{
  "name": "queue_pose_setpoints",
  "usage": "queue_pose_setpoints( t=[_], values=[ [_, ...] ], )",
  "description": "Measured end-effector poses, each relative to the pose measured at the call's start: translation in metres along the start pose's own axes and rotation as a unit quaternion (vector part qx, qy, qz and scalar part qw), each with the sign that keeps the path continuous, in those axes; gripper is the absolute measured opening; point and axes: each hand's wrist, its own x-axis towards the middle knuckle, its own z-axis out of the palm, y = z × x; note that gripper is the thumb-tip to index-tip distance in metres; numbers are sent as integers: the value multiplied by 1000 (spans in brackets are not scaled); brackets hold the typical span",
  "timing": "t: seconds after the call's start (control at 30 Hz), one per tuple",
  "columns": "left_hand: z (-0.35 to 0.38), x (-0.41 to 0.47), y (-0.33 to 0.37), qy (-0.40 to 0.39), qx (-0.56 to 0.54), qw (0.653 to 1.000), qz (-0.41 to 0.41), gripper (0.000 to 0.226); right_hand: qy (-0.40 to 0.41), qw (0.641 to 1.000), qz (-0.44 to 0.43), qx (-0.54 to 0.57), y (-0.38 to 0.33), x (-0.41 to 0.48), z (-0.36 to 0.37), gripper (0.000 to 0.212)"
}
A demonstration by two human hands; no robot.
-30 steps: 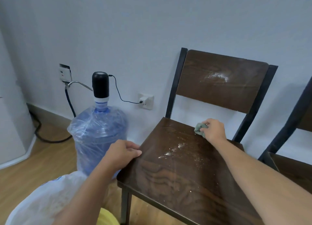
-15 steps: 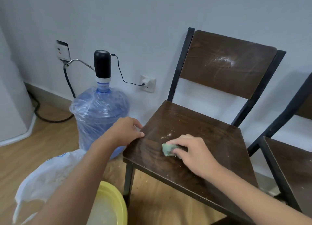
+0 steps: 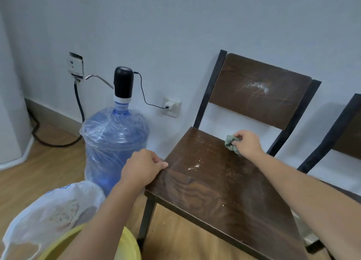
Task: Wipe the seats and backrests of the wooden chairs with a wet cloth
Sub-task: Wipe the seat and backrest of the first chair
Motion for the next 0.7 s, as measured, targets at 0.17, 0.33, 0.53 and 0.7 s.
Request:
queue_pose_setpoints(
  t=[0.17,0.33,0.53,0.7],
  values=[
    [-1,9,3,32,8,999,7,22,35,998,-22,46,-33,21,55,25],
    [-12,21,5,-18,33,999,21,23,-81,978,-185,54,-60,-55,51,31],
    [-19,23,4,-54,24,998,12,21,-226,941,-240,76,-43,-185,-5,41],
    [-15,20,5,-51,41,998,17,21,-253,953,-159,57,-18,-159,-52,36]
  ],
)
